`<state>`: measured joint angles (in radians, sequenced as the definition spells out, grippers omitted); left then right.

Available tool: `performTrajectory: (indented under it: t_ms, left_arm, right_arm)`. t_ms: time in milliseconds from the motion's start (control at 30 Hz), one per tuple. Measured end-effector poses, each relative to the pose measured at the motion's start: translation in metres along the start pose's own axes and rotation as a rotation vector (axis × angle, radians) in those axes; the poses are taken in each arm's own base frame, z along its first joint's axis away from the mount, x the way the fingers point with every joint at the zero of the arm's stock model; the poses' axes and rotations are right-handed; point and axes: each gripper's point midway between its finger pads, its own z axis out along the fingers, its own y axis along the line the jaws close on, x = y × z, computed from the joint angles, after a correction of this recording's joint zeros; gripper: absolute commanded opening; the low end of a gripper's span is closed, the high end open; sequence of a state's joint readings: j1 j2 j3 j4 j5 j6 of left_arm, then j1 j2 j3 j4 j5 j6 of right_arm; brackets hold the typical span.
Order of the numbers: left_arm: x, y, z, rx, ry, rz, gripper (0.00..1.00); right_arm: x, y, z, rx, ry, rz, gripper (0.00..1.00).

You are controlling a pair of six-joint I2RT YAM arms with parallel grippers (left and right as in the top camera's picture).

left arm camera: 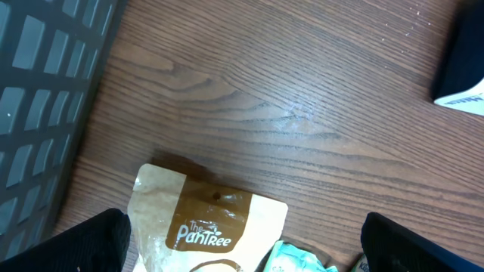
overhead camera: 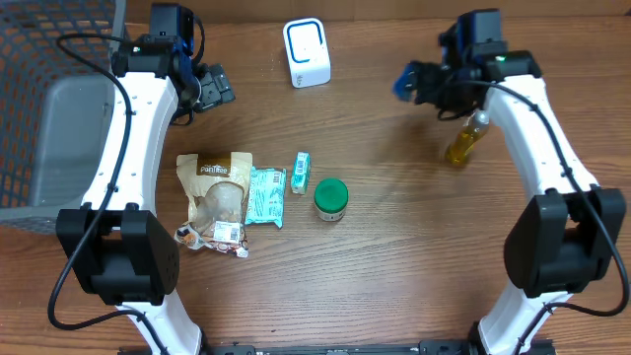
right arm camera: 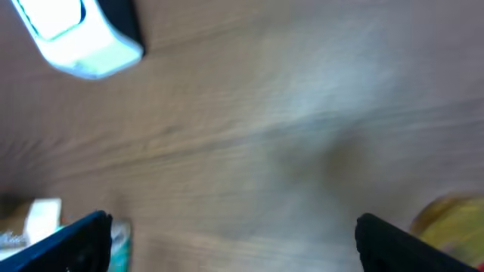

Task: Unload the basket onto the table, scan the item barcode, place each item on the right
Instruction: 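Open the right gripper and lift it off the bottle, then move the right gripper left and lower it onto the green-lidded jar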

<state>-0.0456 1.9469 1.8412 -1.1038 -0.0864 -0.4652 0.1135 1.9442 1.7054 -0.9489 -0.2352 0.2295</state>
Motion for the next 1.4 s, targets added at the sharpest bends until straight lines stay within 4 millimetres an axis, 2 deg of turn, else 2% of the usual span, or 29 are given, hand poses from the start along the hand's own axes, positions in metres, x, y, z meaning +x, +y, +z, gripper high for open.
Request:
performTrajectory:
  t_ms: [167,267,467,567,667,733,833,933,1000,1033,1333,1400]
  left_arm:
    - [0.000,0.000,0.000,0.000,0.000,0.000,1.00]
    - [0.000,0.000,0.000,0.001,0.000,0.000,1.00]
    - [0.000,0.000,0.000,0.000,0.000,0.000,1.00]
    - [0.000,0.000,0.000,0.000,0.000,0.000,1.00]
    - [0.000,0.000,0.000,0.000,0.000,0.000,1.00]
    - [0.000,0.000,0.000,0.000,0.000,0.000,1.00]
    - [0.000,0.000,0.000,0.001,0.000,0.000,1.00]
    - [0.000,0.000,0.000,0.000,0.000,0.000,1.00]
    - [0.000,0.000,0.000,0.000,0.000,0.000,1.00]
    - [0.000,0.000,0.000,0.000,0.000,0.000,1.00]
    - [0.000,0.000,0.000,0.000,0.000,0.000,1.00]
    - [0.000,0.000,0.000,0.000,0.000,0.000,1.00]
  right_arm:
    - [0.042,0.025,0.005,-0.002,0.141,0.035,1.00]
    - [0.060,0.038,0.006,0.004,0.193,0.052,1.00]
    - [0.080,0.068,0.011,-0.009,0.230,0.014,1.00]
    - [0.082,0.082,0.013,-0.027,0.219,-0.013,1.00]
    - [0.084,0.086,0.014,-0.034,0.221,-0.020,1.00]
    - [0.084,0.086,0.014,-0.033,0.221,-0.019,0.91]
    - [0.084,0.086,0.014,-0.034,0.223,-0.016,0.68]
    - [0.085,0.086,0.014,-0.032,0.224,-0.009,0.40]
    - [0.085,0.085,0.014,-0.031,0.226,-0.018,0.12]
    - [0.086,0.085,0.014,-0.030,0.228,-0.012,0.06]
    - [0.086,0.086,0.014,-0.036,0.229,-0.010,0.04]
    - [0.086,0.087,0.014,-0.040,0.231,-0.010,0.15]
